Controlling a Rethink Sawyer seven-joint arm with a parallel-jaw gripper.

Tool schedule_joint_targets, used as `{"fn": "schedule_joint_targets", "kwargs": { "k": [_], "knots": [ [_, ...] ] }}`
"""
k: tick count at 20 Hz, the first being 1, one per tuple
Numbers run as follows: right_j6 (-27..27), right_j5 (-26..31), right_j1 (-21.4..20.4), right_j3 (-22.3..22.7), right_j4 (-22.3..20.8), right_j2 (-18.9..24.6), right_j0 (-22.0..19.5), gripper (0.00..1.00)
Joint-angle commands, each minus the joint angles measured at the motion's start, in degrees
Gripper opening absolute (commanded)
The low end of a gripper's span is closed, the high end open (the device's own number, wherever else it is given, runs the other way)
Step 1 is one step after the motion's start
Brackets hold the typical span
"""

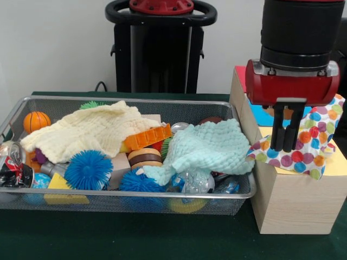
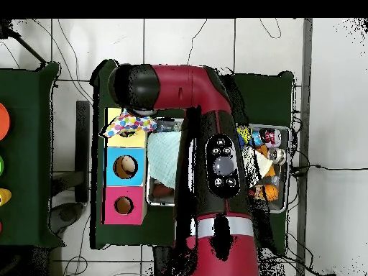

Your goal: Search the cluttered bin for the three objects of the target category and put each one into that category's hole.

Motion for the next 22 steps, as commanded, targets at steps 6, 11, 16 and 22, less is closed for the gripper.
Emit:
{"fn": "schedule_joint_targets", "kwargs": {
  "k": [6, 11, 16, 22],
  "knots": [
    [-4.1, 7.6, 1.4, 0.9, -0.6, 4.1, -0.6, 0.0],
    [-3.4, 7.1, 1.5, 1.4, -0.1, 4.3, -0.5, 0.0],
    [-2.5, 6.1, 1.8, 1.7, 0.1, 4.4, -0.1, 0.0],
    [-1.0, 6.1, 2.3, 0.9, -0.1, 3.8, 0.8, 0.0]
  ]
}}
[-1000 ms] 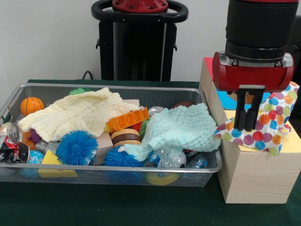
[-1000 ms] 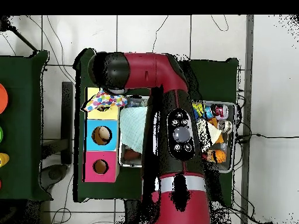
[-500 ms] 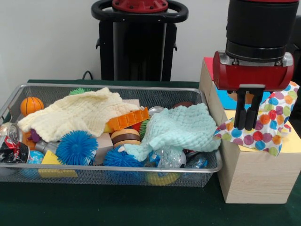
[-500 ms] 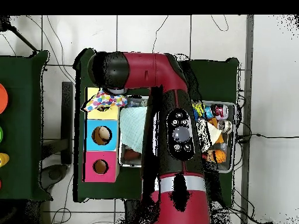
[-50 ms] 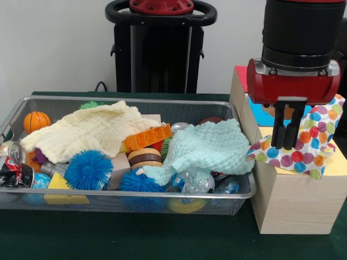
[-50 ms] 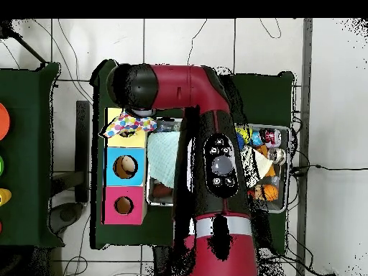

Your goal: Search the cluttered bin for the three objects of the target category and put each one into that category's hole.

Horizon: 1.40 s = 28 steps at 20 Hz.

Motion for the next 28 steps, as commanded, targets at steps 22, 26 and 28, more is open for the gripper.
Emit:
{"fn": "schedule_joint_targets", "kwargs": {
  "k": [22, 26, 28],
  "knots": [
    [1.2, 3.0, 1.5, 5.1, -0.8, 1.7, 1.9, 0.0],
    [2.0, 3.3, 1.6, 5.3, -0.9, 1.3, 2.3, 0.0],
    [2.3, 3.0, 1.6, 5.7, -0.7, 1.2, 2.4, 0.0]
  ]
}}
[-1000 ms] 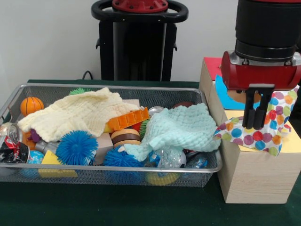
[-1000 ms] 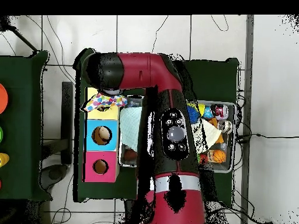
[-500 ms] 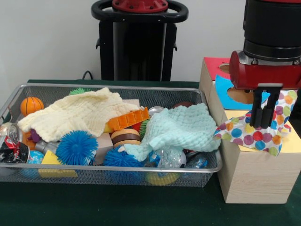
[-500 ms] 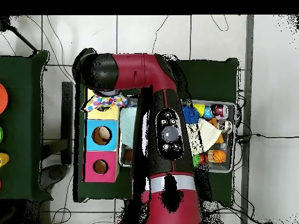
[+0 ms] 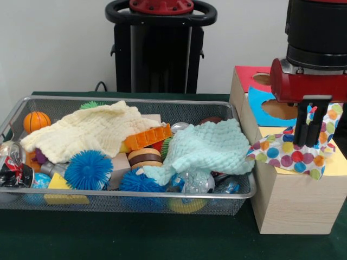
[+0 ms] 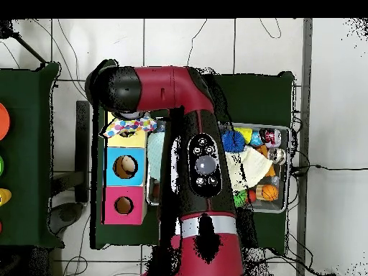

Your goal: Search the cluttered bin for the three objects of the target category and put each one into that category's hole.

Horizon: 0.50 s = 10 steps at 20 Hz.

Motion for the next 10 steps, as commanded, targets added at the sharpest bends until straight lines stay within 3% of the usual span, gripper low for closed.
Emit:
{"fn": "schedule_joint_targets", "kwargs": {
  "k": [1, 10],
  "knots": [
    [2.3, 3.2, 1.7, 5.7, -0.6, 1.3, 0.1, 0.0],
    [2.8, 4.8, 2.4, 5.5, 0.4, 1.7, 0.3, 0.0]
  ]
}}
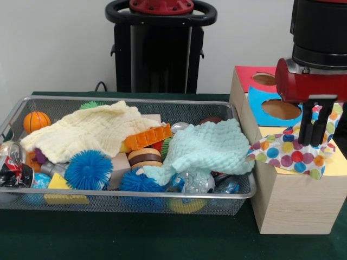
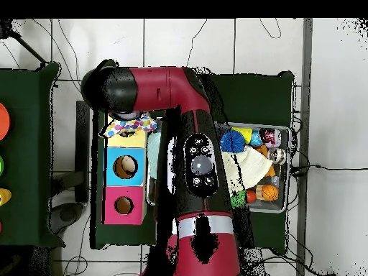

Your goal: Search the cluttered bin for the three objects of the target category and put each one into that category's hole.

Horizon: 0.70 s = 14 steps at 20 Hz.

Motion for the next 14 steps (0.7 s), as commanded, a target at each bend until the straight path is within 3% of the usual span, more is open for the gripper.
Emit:
{"fn": "schedule_joint_targets", "kwargs": {
  "k": [1, 14],
  "knots": [
    [3.0, 4.5, 2.4, 5.4, 0.2, 1.6, -0.1, 0.0],
    [2.4, 3.9, 2.5, 5.4, 0.2, 1.6, -0.5, 0.0]
  ]
}}
